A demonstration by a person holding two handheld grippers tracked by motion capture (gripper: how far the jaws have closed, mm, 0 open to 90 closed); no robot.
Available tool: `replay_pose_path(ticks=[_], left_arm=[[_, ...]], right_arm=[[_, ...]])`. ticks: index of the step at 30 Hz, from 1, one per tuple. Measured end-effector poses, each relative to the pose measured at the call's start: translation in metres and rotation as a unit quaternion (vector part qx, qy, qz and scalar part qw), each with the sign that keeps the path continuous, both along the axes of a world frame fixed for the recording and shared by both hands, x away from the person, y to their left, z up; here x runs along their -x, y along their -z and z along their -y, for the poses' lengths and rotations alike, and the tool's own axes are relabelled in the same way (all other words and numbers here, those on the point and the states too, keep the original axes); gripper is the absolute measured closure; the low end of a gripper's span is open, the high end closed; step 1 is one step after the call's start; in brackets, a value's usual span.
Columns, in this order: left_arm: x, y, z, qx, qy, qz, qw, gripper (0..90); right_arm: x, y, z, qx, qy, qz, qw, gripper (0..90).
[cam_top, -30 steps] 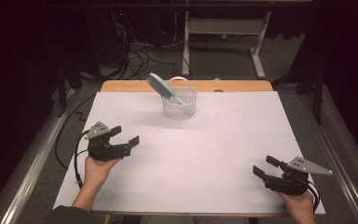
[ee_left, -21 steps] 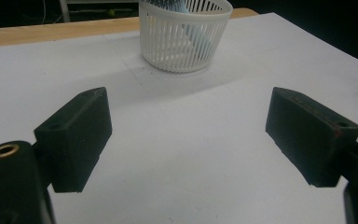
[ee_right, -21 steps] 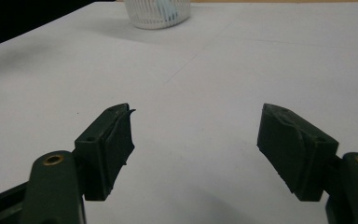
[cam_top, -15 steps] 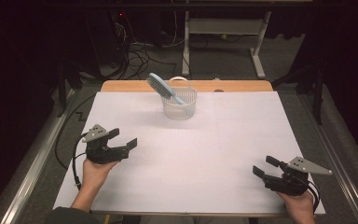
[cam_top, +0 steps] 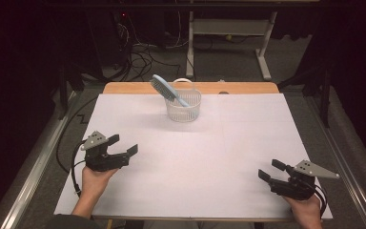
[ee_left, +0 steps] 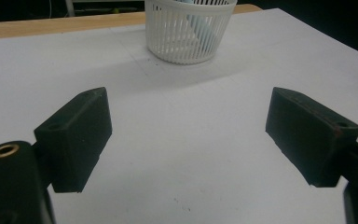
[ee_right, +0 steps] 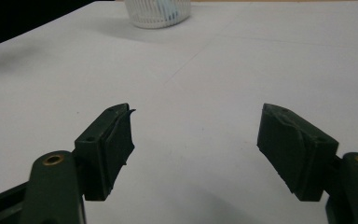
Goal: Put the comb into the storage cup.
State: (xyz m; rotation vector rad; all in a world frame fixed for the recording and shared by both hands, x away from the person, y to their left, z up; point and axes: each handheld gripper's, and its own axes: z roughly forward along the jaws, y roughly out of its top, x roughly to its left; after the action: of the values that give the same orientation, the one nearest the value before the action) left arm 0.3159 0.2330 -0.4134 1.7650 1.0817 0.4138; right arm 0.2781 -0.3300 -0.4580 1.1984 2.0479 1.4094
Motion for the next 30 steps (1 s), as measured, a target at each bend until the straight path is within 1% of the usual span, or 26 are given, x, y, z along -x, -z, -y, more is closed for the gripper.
replay_pose_path(ticks=[6, 8, 12, 20, 23, 25, 30], left_arm=[[0.003, 0.001, 0.000, 0.003, 0.002, 0.001, 1.0000, 13.8], [0.004, 0.002, 0.001, 0.000, 0.002, 0.004, 1.0000, 13.8], [0.006, 0.003, 0.001, 0.000, 0.003, 0.006, 1.0000, 13.8], [0.009, 0.005, 0.001, 0.002, 0.005, 0.004, 1.0000, 13.8], [0.011, 0.006, 0.001, 0.002, 0.007, 0.008, 0.9999, 13.8], [0.013, 0.006, 0.001, 0.007, 0.009, 0.010, 0.9999, 13.9], [0.015, 0.006, 0.001, 0.003, 0.010, 0.013, 0.9999, 13.8]], right_arm=[[0.000, 0.000, 0.000, 0.000, 0.000, 0.000, 1.0000, 27.0], [0.000, 0.000, 0.000, 0.000, 0.001, 0.000, 1.0000, 27.0], [0.000, 0.000, 0.000, 0.000, 0.000, 0.001, 1.0000, 27.0], [0.000, 0.000, 0.000, 0.000, 0.000, 0.000, 1.0000, 27.0], [0.000, 0.000, 0.000, 0.000, 0.000, 0.001, 1.0000, 27.0], [0.000, 0.000, 0.000, 0.000, 0.000, 0.000, 1.0000, 27.0], [0.000, 0.000, 0.000, 0.000, 0.000, 0.001, 1.0000, 27.0]])
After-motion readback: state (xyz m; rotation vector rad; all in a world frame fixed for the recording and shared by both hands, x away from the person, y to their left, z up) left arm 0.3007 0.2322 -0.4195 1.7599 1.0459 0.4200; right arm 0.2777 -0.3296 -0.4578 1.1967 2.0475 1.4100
